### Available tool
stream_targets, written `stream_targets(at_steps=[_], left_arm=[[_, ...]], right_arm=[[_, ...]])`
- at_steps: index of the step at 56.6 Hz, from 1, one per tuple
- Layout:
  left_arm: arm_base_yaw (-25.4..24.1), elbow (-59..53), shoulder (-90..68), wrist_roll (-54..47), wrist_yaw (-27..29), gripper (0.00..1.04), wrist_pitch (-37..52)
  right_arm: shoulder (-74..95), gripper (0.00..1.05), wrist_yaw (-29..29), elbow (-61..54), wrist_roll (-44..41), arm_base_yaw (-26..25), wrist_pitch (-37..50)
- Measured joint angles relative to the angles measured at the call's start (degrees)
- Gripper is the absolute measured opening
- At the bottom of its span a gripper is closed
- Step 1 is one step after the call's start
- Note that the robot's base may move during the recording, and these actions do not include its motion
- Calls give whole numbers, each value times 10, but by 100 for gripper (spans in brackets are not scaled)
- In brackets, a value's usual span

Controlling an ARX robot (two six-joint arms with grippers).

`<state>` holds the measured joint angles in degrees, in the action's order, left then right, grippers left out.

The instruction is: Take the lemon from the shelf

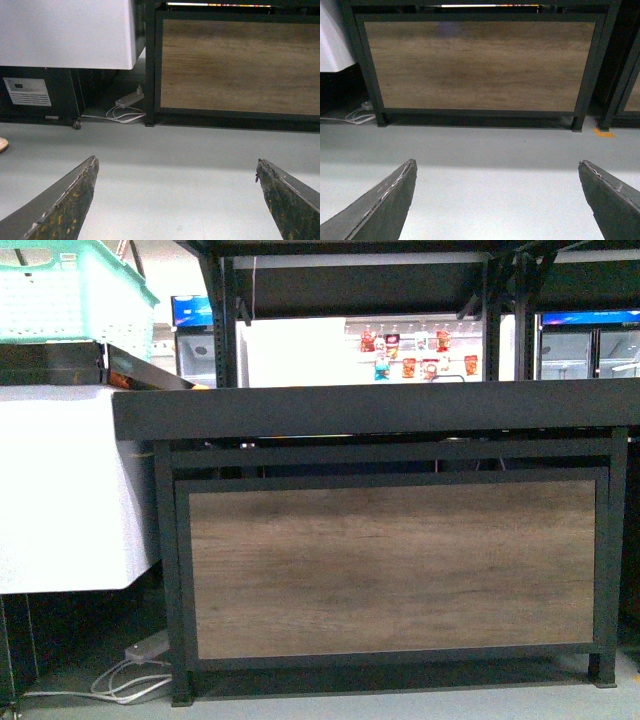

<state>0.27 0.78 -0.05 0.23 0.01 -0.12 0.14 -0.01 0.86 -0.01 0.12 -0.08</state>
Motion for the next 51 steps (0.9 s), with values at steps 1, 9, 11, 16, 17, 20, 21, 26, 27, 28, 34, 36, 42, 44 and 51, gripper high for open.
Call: stream_targets(at_steps=[1,9,11,16,17,20,21,26,27,28,34,36,42,44,51], left_arm=[[0,0,0,0,0,97,0],[0,0,0,0,0,97,0],[0,0,0,0,0,97,0],[0,0,0,0,0,97,0],[0,0,0,0,0,97,0],[0,0,0,0,0,97,0],[0,0,0,0,0,97,0],[0,0,0,0,0,97,0],[0,0,0,0,0,97,0],[0,0,0,0,0,97,0],[0,0,0,0,0,97,0],[0,0,0,0,0,97,0],[0,0,0,0,0,97,0],[0,0,0,0,0,97,0],[0,0,0,0,0,97,0]], right_arm=[[0,97,0,0,0,0,0],[0,97,0,0,0,0,0],[0,97,0,0,0,0,0],[0,97,0,0,0,0,0],[0,97,0,0,0,0,0],[0,97,0,0,0,0,0],[0,97,0,0,0,0,0],[0,97,0,0,0,0,0],[0,97,0,0,0,0,0],[0,97,0,0,0,0,0],[0,97,0,0,0,0,0],[0,97,0,0,0,0,0],[0,97,0,0,0,0,0],[0,97,0,0,0,0,0],[0,97,0,0,0,0,0]])
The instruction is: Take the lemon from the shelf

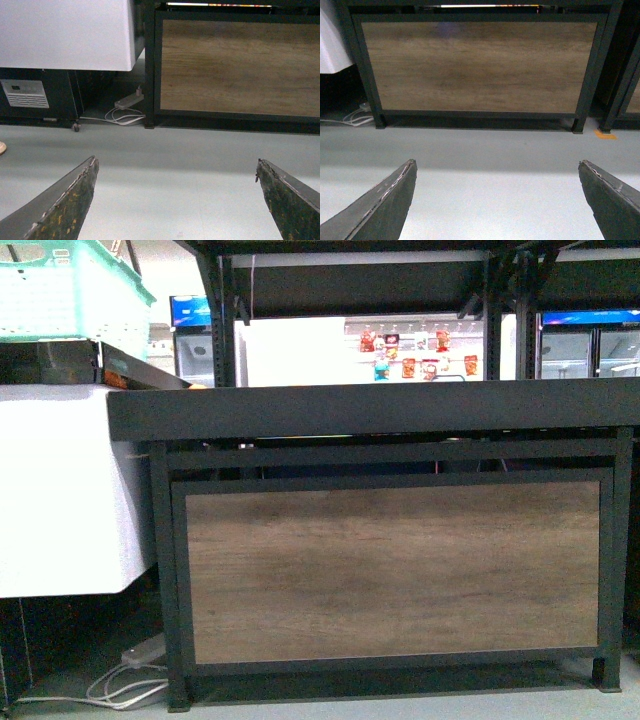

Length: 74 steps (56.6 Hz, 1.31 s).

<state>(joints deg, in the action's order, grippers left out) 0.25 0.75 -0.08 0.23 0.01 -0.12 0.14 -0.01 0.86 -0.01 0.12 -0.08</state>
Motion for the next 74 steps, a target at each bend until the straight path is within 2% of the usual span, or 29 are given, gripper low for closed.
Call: stream_targets(at_steps=[74], left_arm=[[0,0,0,0,0,97,0]], right_arm=[[0,97,0,0,0,0,0]])
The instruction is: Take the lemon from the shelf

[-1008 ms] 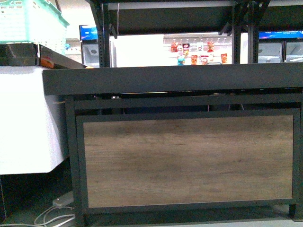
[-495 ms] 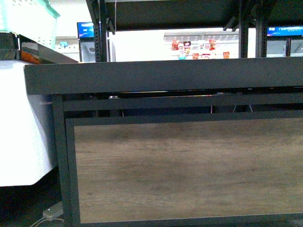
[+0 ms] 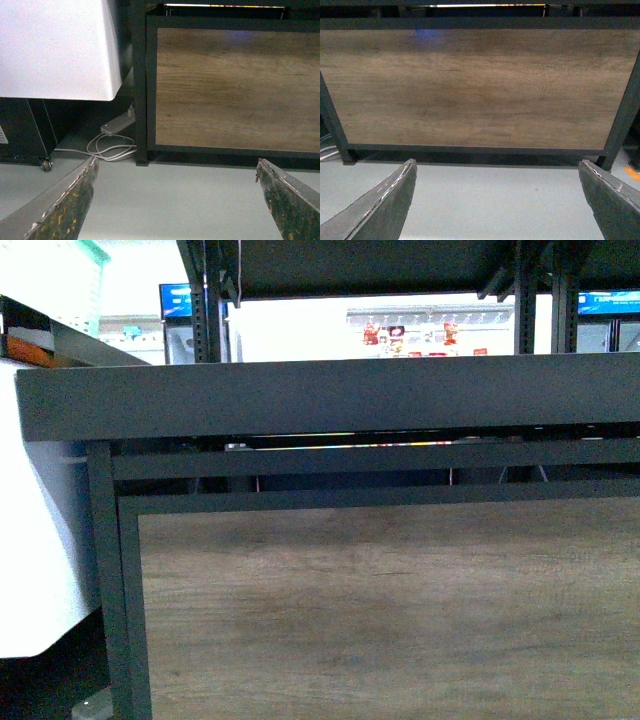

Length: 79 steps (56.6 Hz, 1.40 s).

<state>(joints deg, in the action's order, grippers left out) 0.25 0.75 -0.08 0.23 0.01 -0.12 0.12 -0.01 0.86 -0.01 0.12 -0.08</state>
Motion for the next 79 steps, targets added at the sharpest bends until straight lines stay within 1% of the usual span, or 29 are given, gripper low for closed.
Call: stream_targets(at_steps=[79], left_arm=[[0,0,0,0,0,97,0]], right_arm=[[1,97,0,0,0,0,0]])
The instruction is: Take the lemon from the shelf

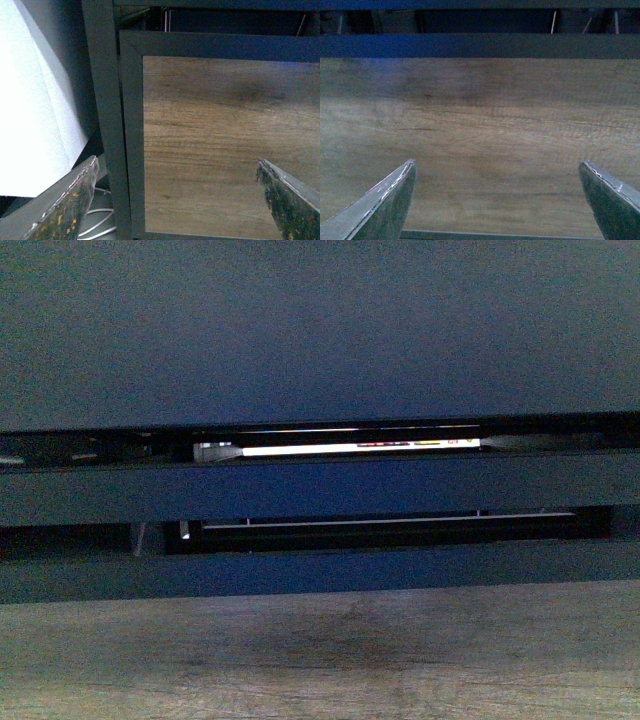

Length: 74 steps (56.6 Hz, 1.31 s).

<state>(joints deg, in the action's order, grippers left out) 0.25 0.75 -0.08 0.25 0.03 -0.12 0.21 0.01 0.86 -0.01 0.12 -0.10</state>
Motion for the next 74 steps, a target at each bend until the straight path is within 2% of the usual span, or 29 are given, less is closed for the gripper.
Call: stream_targets(at_steps=[74], left_arm=[[0,0,0,0,0,97,0]], right_arm=[[0,97,0,0,0,0,0]])
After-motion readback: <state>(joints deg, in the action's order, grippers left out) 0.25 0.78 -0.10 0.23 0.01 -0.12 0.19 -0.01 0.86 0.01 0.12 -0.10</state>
